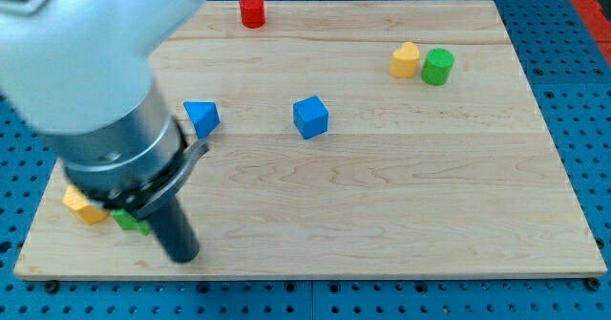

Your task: Move the green circle into the green star

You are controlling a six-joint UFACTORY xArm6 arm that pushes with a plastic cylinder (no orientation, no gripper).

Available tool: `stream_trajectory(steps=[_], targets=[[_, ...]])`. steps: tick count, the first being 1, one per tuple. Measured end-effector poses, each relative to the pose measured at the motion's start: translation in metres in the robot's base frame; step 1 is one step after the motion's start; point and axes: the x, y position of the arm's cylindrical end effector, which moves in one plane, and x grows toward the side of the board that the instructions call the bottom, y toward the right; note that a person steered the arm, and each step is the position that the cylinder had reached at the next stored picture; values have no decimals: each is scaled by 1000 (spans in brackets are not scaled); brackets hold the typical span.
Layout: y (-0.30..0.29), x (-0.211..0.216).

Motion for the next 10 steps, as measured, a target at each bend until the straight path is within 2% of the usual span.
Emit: stream_trajectory(steps=[2, 3, 4, 5, 6, 8, 10], targets=[[-73, -18], [-2, -14], [107, -52], [173, -82], [215, -105], [230, -110], [309, -134]])
